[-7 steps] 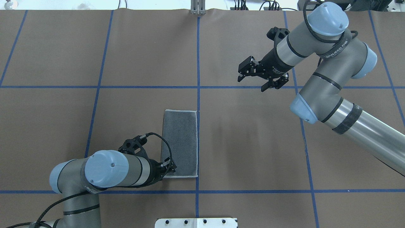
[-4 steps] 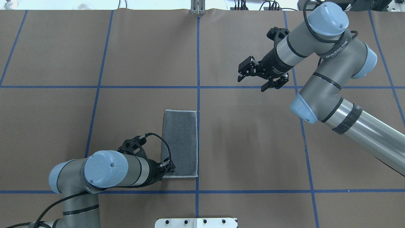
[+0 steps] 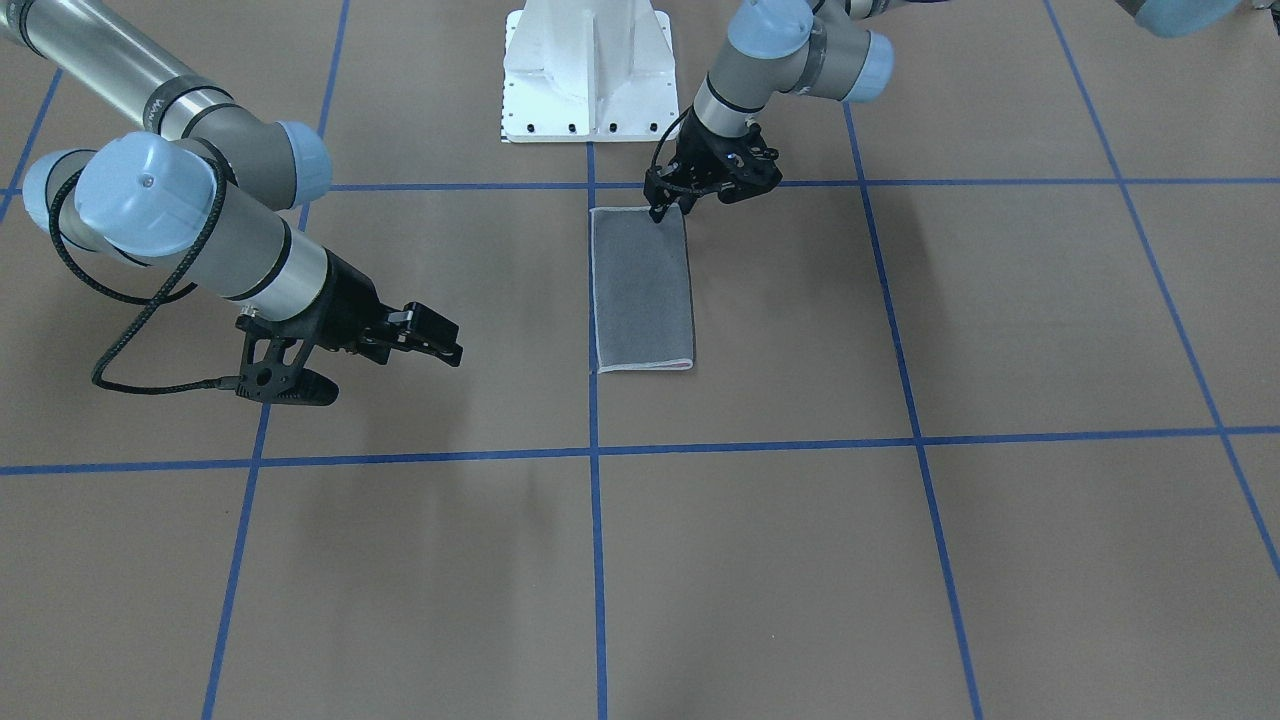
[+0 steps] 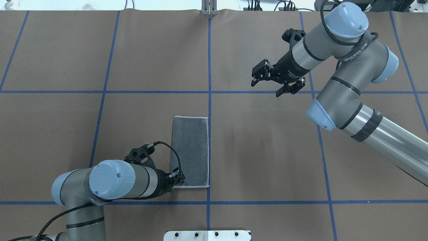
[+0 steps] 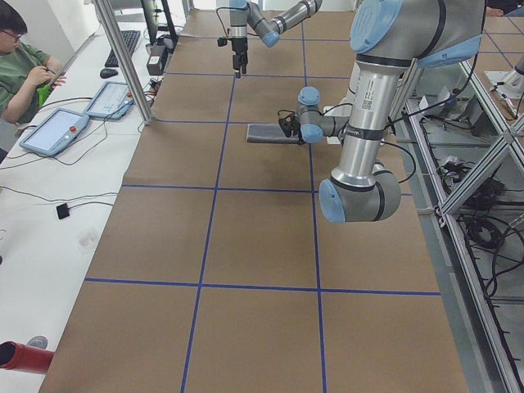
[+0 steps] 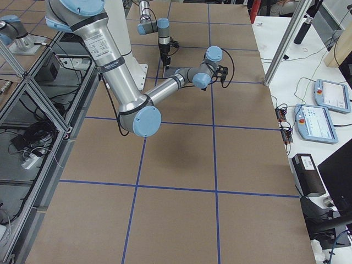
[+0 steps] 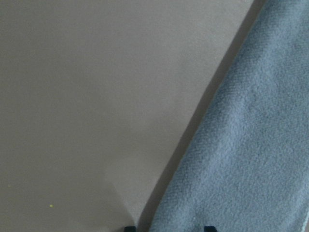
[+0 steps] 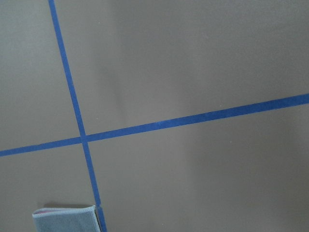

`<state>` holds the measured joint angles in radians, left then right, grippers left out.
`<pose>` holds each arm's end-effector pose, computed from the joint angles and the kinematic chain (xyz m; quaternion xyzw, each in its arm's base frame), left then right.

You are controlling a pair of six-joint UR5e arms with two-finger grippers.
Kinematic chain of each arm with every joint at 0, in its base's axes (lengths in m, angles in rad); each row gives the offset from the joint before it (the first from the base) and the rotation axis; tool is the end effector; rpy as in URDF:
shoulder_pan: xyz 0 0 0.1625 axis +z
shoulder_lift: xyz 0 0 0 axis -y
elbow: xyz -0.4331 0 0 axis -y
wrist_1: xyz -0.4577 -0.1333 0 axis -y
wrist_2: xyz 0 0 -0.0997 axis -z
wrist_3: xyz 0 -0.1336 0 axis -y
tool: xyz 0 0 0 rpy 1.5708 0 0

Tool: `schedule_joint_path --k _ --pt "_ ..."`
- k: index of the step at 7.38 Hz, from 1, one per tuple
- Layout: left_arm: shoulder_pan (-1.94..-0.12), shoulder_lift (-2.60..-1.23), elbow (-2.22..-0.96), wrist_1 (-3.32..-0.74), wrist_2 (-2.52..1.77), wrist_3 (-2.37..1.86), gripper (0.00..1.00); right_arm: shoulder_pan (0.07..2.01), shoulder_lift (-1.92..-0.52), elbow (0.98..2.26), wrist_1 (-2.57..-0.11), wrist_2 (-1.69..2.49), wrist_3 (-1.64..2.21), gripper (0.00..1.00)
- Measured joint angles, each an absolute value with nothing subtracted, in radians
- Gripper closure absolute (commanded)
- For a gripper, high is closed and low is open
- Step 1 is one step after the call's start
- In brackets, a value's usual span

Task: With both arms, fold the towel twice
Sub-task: 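Hold the left gripper at the towel strip's edge while the right arm waits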

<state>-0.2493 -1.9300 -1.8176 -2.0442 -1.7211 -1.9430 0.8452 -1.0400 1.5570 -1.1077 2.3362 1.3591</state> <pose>0.6426 -0.2805 0.2817 -0.0958 0.5075 -0.2248 0.8263 -0.4690 -0.5901 0.2806 -0.0644 -0.5432 0.0879 0.8325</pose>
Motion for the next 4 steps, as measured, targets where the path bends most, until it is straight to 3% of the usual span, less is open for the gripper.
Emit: schedule_joint_path --k 3,4 --pt "-0.247 -1.933 -1.818 -2.043 -1.722 -1.944 0.99 0.845 -1.042 1.557 -1.108 2.336 1.359 0.00" --pt "-0.247 -1.934 -1.818 -2.043 -1.722 -1.944 1.00 0.845 -1.043 1.556 -1.108 2.336 1.358 0.00"
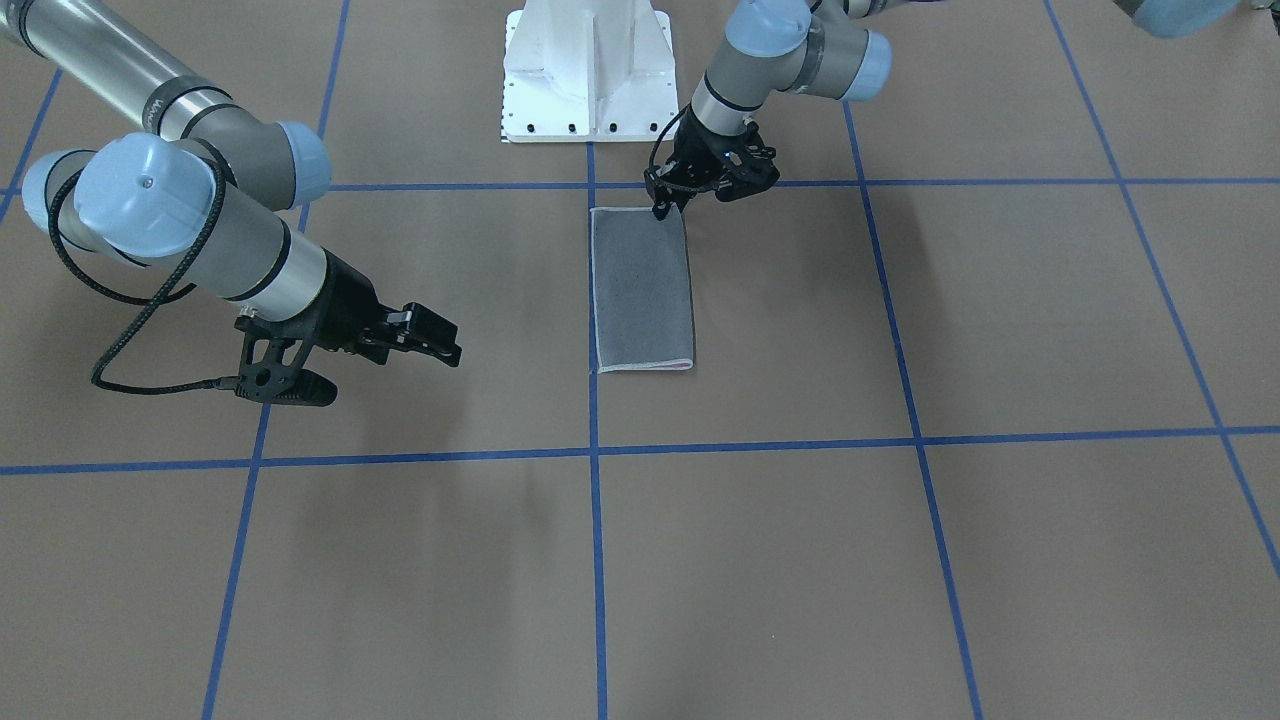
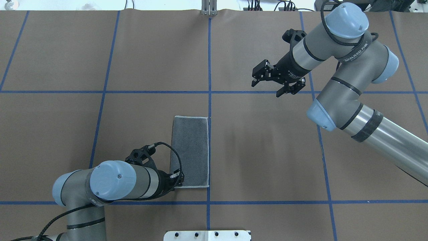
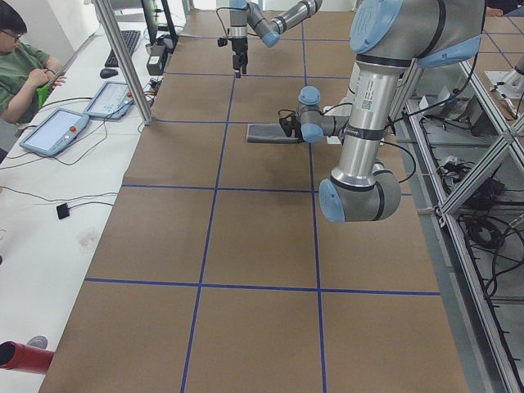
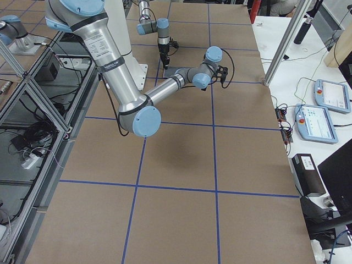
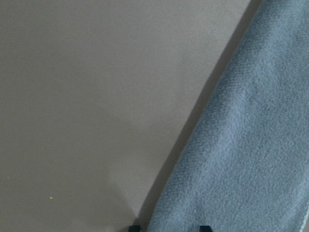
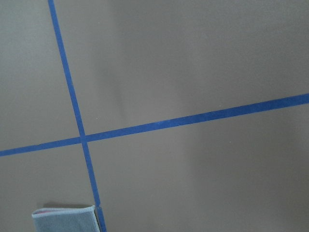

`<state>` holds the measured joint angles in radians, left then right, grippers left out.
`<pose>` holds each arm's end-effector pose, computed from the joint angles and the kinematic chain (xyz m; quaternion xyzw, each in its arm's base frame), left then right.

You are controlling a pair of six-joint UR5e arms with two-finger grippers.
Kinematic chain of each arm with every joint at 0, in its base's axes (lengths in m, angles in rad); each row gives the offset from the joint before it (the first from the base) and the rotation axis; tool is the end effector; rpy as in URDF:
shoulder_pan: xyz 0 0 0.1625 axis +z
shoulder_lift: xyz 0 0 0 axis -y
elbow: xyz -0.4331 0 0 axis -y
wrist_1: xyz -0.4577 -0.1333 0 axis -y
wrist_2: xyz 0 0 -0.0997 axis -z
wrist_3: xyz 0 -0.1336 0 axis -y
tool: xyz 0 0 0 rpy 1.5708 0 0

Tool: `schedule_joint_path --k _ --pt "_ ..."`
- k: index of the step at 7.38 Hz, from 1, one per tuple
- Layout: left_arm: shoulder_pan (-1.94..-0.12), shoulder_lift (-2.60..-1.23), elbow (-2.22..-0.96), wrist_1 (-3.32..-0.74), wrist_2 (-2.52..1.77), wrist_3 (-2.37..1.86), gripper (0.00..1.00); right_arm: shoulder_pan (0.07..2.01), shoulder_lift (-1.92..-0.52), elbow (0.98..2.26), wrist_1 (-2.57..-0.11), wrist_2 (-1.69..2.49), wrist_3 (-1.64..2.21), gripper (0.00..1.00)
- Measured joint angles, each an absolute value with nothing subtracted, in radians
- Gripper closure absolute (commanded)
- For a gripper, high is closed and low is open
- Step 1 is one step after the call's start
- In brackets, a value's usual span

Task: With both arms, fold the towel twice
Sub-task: 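Hold the left gripper at the towel strip's edge while the right arm waits, then grasp the towel strip's near end with the left gripper and lift it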

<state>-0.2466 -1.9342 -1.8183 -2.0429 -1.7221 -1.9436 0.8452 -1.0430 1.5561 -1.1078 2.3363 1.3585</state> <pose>0.6437 -0.2787 0.2786 -0.0970 0.5088 -0.2233 0.8257 -0.4689 -0.5900 0.2834 -0.0654 -0.5420 0.0885 0.8332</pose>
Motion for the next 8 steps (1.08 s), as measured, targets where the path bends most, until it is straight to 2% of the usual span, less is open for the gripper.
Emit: schedule_joint_path --k 4,8 --pt "-0.250 -1.958 -1.853 -1.998 -1.726 -1.944 1.00 0.845 -1.046 1.555 -1.109 2.336 1.355 0.00" --pt "-0.317 -2.080 -1.873 -1.855 -1.731 -1.941 1.00 0.845 -1.046 1.550 -1.108 2.336 1.349 0.00"
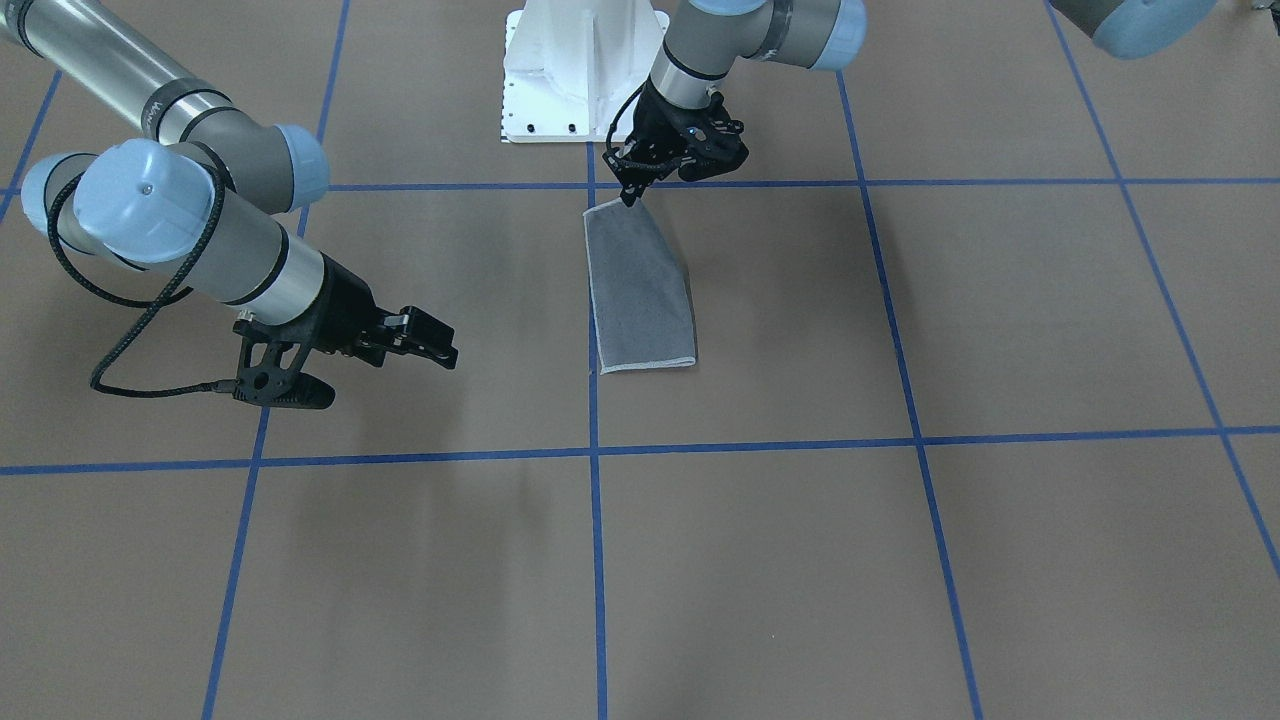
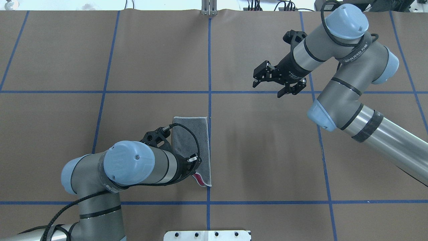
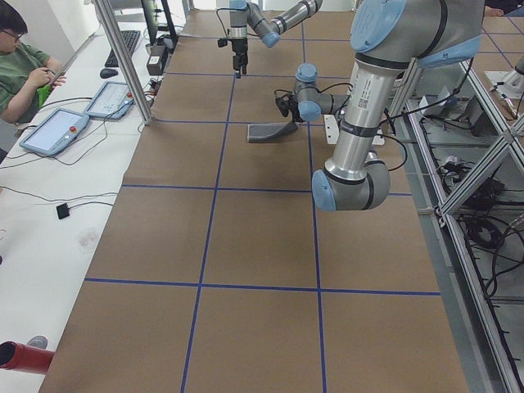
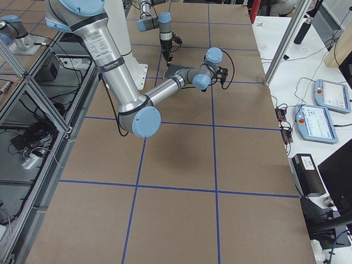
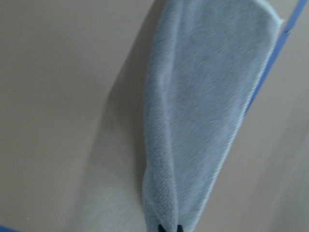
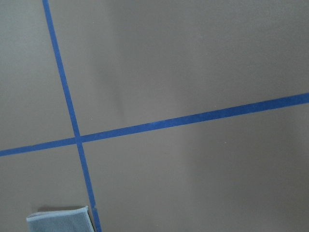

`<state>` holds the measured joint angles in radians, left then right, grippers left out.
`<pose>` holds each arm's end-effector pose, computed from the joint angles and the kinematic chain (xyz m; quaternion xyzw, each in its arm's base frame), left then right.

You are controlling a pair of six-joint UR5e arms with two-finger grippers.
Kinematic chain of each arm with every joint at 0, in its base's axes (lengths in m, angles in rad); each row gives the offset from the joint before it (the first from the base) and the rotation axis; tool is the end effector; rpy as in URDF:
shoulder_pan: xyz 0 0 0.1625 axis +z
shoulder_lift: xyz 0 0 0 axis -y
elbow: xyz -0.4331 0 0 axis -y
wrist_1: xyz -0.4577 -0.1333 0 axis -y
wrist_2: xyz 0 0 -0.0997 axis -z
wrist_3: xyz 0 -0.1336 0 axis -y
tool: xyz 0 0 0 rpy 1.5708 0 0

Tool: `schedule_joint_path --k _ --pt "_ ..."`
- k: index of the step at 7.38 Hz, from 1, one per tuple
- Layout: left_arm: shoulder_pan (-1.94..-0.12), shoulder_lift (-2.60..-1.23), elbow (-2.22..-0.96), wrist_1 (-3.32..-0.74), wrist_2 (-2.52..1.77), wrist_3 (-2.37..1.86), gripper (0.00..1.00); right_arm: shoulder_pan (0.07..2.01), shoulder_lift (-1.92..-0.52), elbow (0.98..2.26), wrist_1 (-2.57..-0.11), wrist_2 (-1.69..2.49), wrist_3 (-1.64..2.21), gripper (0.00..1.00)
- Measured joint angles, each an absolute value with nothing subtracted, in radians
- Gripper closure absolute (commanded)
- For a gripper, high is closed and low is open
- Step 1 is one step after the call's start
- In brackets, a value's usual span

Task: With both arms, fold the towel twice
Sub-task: 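Grasp the towel strip's near end with the left gripper and lift it, then fold the lifted end over toward the strip's far end with the left gripper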

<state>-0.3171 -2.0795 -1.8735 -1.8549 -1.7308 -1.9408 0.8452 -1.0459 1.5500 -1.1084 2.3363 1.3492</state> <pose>0.6197 -0.3213 0.1805 -0.0819 0.5171 -0.2474 0.8153 -0.4697 -0.5909 0.2889 -0.0656 -0.5393 0.0868 0.8350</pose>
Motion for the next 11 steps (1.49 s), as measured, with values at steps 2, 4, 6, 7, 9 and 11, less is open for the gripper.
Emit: schedule_joint_path --k 2,4,6,7,9,11 --pt "-0.389 -2.092 -1.838 -1.855 -1.733 -1.933 1.00 0.845 -1.043 1.549 -1.109 2.336 1.349 0.00" --pt "-0.437 -2.137 -1.759 -1.873 -1.733 -1.930 1.00 0.845 -1.040 1.549 -1.109 2.333 1.350 0.00" --pt "-0.459 -2.207 -1.632 -1.954 -1.733 -1.934 1.00 0.843 -1.038 1.546 -1.110 2.317 1.350 0.00" --pt "-0.472 -2.220 -1.598 -1.987 -1.735 -1.936 1.00 0.842 -1.037 1.541 -1.108 2.312 1.350 0.00" --pt "-0.505 -2.225 -1.580 -2.009 -1.763 -1.938 1.00 0.838 -1.035 1.536 -1.107 2.306 1.351 0.00" --pt "-0.531 -2.215 -1.578 -2.013 -1.795 -1.939 1.00 0.835 -1.032 1.535 -1.108 2.297 1.351 0.00"
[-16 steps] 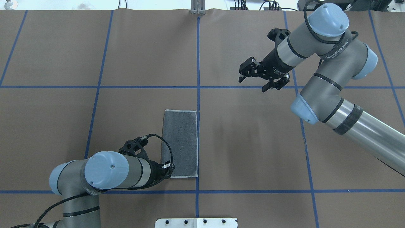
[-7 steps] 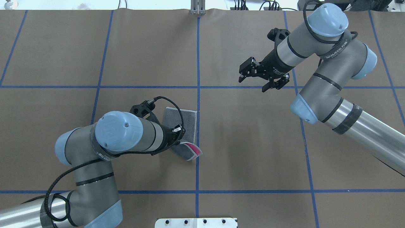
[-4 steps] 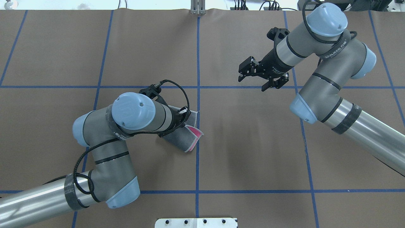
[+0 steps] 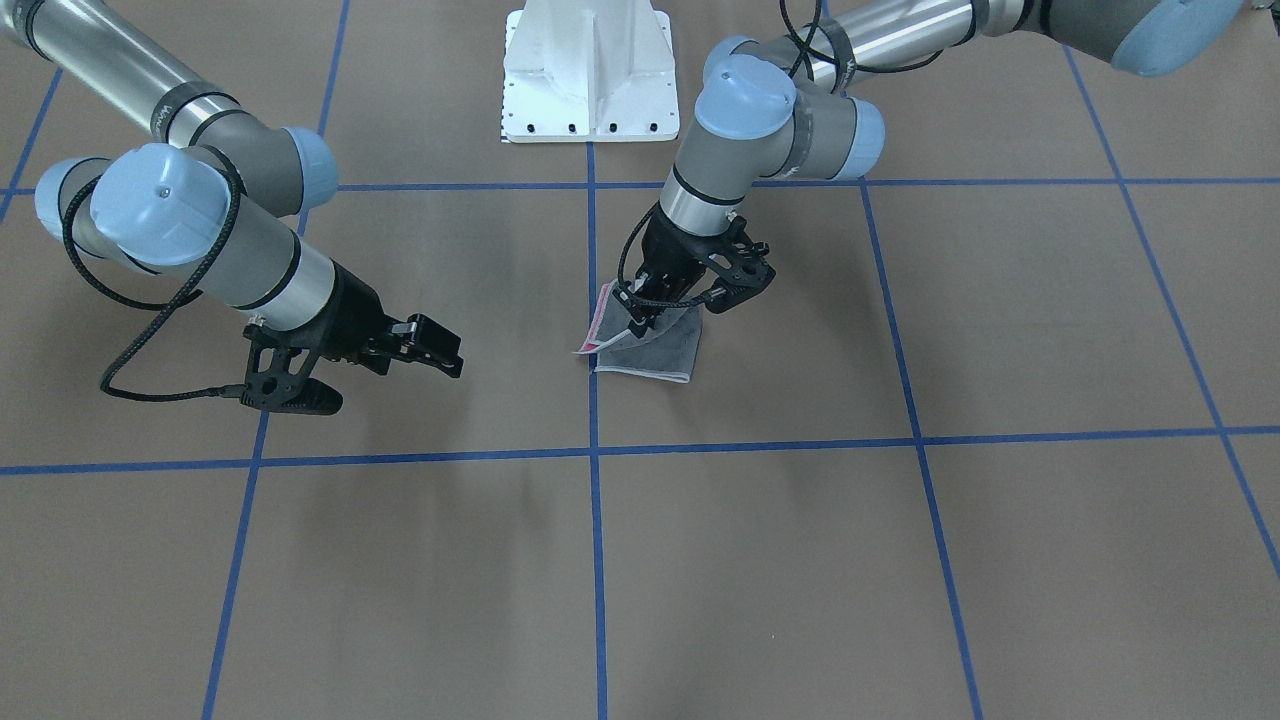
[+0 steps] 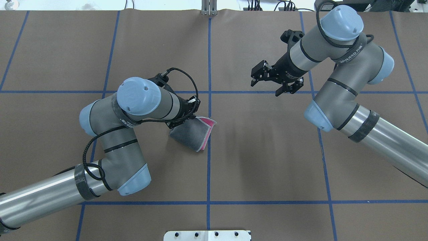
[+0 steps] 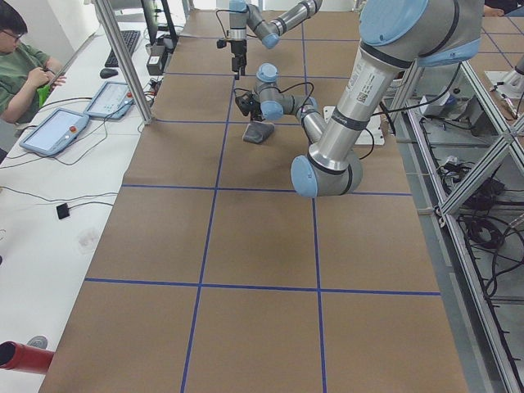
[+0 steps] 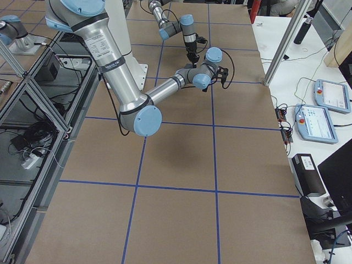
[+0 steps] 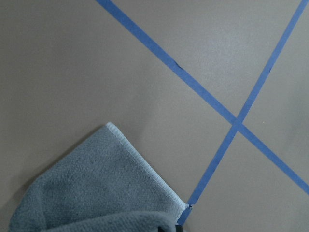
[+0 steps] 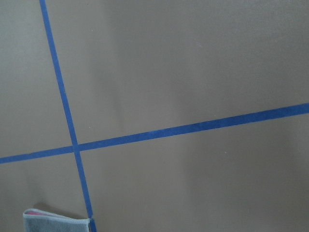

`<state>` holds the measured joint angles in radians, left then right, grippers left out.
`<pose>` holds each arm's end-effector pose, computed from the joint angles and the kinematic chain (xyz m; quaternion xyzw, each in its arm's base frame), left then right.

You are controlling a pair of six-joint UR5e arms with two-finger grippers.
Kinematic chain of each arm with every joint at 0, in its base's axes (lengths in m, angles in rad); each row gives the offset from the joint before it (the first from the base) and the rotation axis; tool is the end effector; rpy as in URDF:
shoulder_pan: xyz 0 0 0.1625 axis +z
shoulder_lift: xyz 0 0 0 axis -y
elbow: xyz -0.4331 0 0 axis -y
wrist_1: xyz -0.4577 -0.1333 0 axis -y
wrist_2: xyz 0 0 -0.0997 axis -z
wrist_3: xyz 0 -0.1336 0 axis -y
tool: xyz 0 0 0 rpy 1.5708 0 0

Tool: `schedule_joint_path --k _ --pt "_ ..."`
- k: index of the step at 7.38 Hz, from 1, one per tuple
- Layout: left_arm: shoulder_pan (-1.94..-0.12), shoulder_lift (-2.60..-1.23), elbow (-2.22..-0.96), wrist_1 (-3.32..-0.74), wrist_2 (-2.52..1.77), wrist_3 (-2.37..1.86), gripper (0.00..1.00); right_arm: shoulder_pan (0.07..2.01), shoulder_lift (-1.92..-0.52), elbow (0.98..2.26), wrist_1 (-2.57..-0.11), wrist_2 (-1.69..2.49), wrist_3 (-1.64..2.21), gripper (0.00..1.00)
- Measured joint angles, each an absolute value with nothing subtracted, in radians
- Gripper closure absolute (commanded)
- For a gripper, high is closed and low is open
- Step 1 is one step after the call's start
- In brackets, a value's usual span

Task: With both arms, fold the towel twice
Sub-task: 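Fold the lifted end over toward the strip's far end with the left gripper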

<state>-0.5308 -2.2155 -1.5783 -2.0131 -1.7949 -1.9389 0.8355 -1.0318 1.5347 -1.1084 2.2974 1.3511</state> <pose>0.6250 -0.4870 0.2020 -0.0532 0.5231 -0.3163 0.7896 -0.4782 -0.5951 0.2885 -0.0535 -0.5333 0.0937 0.8390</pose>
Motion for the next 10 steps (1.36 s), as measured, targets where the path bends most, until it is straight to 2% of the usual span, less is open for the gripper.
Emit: schedule_joint_path --k 10 --pt "-0.582 -2.163 -1.578 -2.017 -1.861 -1.939 1.00 0.834 -1.032 1.513 -1.103 2.278 1.344 0.00"
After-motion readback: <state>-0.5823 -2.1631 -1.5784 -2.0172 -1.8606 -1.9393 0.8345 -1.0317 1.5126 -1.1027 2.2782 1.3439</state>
